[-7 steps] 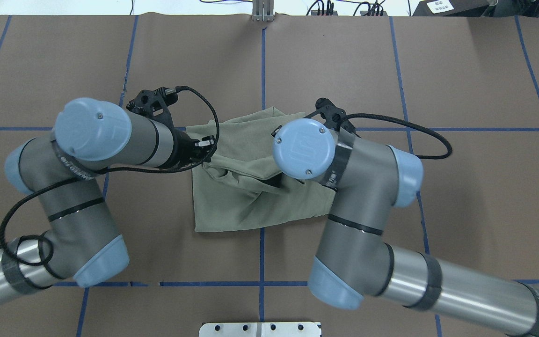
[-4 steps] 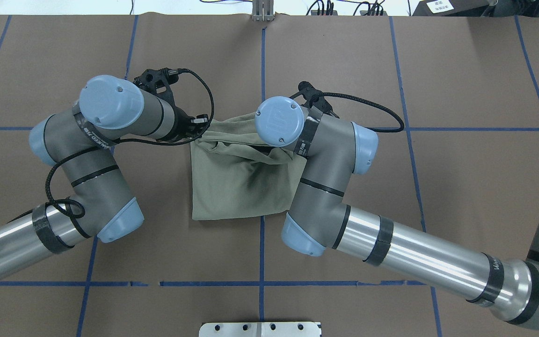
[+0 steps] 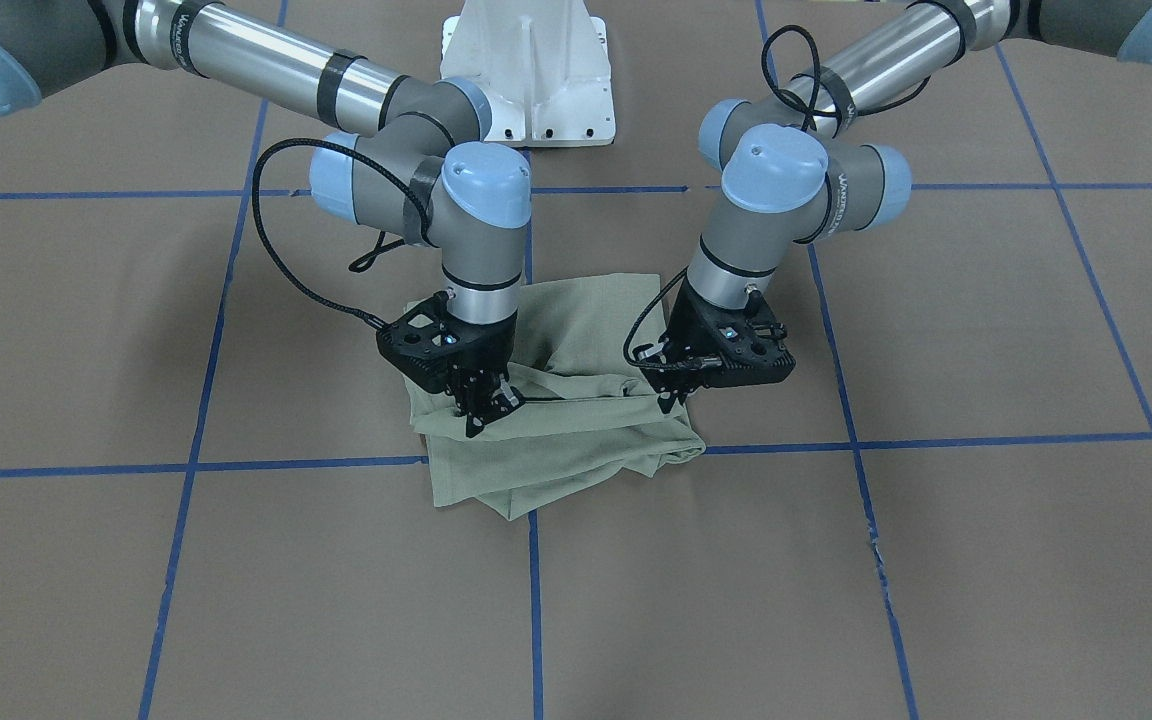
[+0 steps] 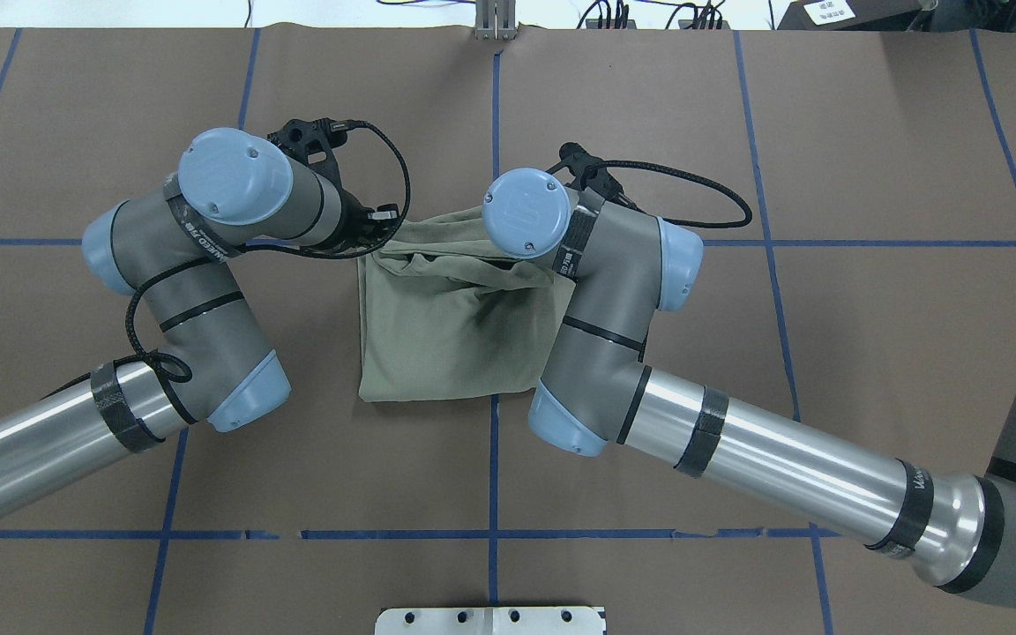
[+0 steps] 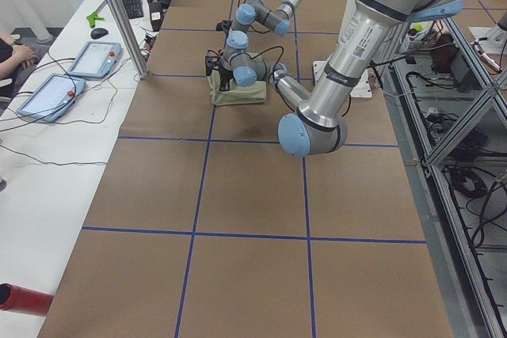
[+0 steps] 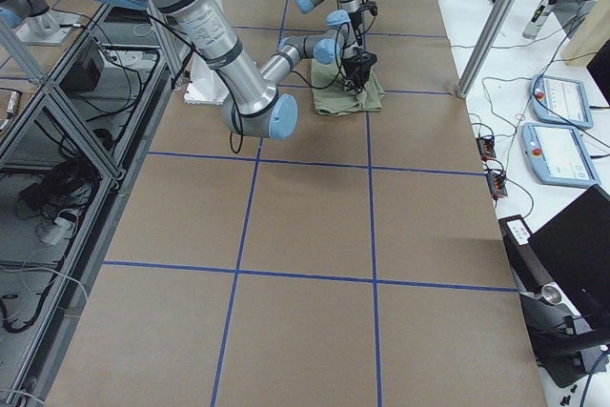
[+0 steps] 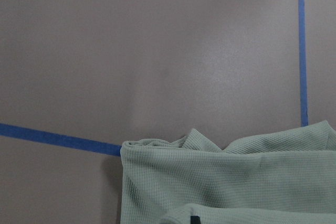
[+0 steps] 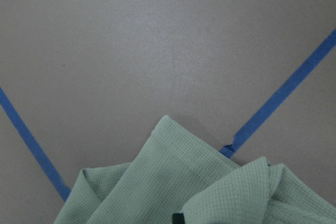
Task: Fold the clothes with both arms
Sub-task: 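Lift the near edge with both grippers and fold it away from the robot, then release the shirt with the left gripper and raise it away while the right gripper holds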
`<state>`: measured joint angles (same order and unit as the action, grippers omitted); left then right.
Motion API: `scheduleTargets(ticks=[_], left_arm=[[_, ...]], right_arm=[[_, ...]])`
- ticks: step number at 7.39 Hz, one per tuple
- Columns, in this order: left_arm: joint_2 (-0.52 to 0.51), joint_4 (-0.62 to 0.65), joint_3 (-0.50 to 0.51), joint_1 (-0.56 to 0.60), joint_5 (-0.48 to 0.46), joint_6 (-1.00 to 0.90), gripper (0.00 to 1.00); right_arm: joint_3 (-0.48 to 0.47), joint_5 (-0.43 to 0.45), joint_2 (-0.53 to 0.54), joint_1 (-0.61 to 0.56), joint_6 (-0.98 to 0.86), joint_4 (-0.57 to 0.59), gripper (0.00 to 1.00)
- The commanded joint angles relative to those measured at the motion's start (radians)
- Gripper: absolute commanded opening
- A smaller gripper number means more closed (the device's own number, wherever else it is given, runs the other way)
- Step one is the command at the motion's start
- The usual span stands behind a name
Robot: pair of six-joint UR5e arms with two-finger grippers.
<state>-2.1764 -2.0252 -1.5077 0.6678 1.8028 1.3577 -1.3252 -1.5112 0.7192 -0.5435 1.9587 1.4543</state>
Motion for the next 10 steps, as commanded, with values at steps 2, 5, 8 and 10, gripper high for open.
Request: scheduleTargets(ticks=[2,5,8,10], left_arm=[[0.000,0.005,0.006,0.080,0.041,-0.144,1.00],[0.024,0.002,0.012,0.164,0.158,-0.302,1.00],[0.026,0.000,0.020,0.164,0.158,-0.301,1.00],[0.026,-0.001,0.020,0.165,0.158,-0.301,1.00]], right_arm=[[0.017,-0.145,-0.016,-0.106,-0.171,0.000,1.00],[-0.050,-0.254,-0.008,-0.112,-0.245,0.011,1.00],[-0.211,-0.235,0.029,0.058,-0.461,0.190,1.00],[-0.186,-0.079,0.052,0.143,-0.549,0.187,1.00]])
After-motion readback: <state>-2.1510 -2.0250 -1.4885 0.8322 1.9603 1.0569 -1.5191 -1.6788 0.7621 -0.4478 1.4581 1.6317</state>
